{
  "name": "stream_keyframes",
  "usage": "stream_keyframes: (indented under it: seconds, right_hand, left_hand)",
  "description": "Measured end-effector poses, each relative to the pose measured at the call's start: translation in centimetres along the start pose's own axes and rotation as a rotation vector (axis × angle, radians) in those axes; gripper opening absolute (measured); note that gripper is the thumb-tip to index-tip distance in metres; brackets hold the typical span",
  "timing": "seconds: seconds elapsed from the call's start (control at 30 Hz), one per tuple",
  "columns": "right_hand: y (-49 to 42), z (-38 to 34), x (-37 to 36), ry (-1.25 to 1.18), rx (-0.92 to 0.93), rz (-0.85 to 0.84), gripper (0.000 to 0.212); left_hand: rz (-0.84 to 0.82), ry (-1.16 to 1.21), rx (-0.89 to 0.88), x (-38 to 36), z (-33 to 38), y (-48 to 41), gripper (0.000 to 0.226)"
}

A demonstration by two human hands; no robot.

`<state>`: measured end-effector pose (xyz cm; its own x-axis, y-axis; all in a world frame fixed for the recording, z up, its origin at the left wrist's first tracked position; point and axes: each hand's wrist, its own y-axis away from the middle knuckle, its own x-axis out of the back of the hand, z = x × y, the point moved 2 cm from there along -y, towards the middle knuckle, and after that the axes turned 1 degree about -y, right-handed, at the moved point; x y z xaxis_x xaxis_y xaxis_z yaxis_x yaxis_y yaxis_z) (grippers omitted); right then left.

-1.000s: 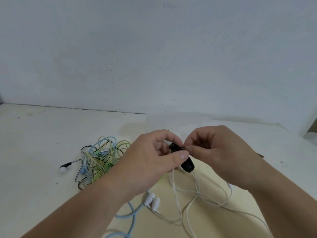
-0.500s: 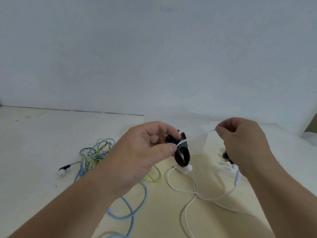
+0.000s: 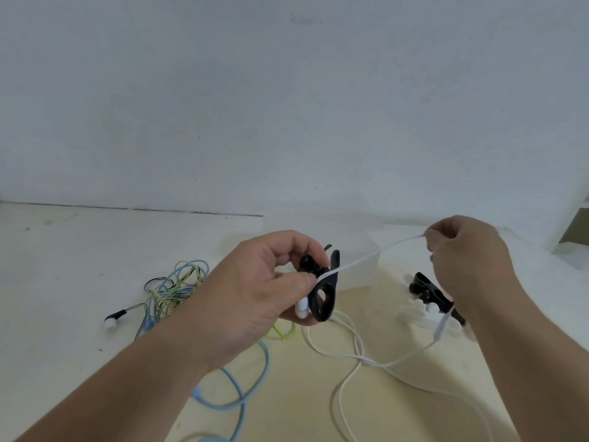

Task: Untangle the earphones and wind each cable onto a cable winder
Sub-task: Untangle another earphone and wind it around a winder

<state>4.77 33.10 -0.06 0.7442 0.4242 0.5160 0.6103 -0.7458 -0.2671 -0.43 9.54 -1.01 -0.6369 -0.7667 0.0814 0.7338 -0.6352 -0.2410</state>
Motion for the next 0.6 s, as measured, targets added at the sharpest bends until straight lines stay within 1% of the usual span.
stream_keyframes:
  seconds: [0.07, 0.1, 0.17, 0.2, 0.23, 0.3, 0.37, 0.43, 0.5, 0.6]
  right_hand:
    - [0.0, 0.0, -0.3, 0.096, 0.027, -0.048, 0.015]
    - [0.1, -0.2, -0.2, 0.112, 0.067, -0.035, 0.017]
    - [0.8, -1.0, -0.1, 0.025, 0.216, -0.027, 0.018]
    - [1.4, -1.7, -0.1, -0.069, 0.295, -0.083, 0.017]
    - [2.2, -2.4, -0.2, -0.177, 0.347, -0.192, 0.015]
    - [3.8, -3.2, -0.8, -0.328, 0.367, -0.499, 0.019]
    - [4.6, -3.2, -1.5, -0.323, 0.370, -0.756, 0.033]
    - [4.6, -2.8, -2.0, -0.231, 0.382, -0.884, 0.033]
    - [4.2, -2.7, -1.8, -0.165, 0.353, -0.883, 0.028]
    - [3.5, -2.6, -1.3, -0.274, 0.317, -0.803, 0.027]
  left_hand:
    - [0.004, 0.021, -0.005, 0.1, 0.0, -0.1, 0.022]
    - [0.004, 0.028, -0.007, 0.2, -0.1, -0.1, 0.022]
    - [-0.005, 0.029, -0.011, 0.1, -0.1, -0.1, 0.023]
    - [-0.012, 0.019, -0.011, 0.1, -0.1, -0.1, 0.022]
    - [-0.018, 0.008, -0.009, 0.0, -0.2, -0.1, 0.022]
    - [-0.028, -0.008, -0.002, 0.0, -0.4, -0.1, 0.021]
    - [-0.034, 0.000, 0.001, -0.1, -0.5, -0.1, 0.021]
    - [-0.042, 0.016, 0.005, -0.2, -0.3, -0.1, 0.020]
    - [-0.033, -0.021, -0.003, 0.0, -0.3, -0.1, 0.019]
    - [0.001, -0.187, -0.026, 0.1, -0.5, -0.2, 0.019]
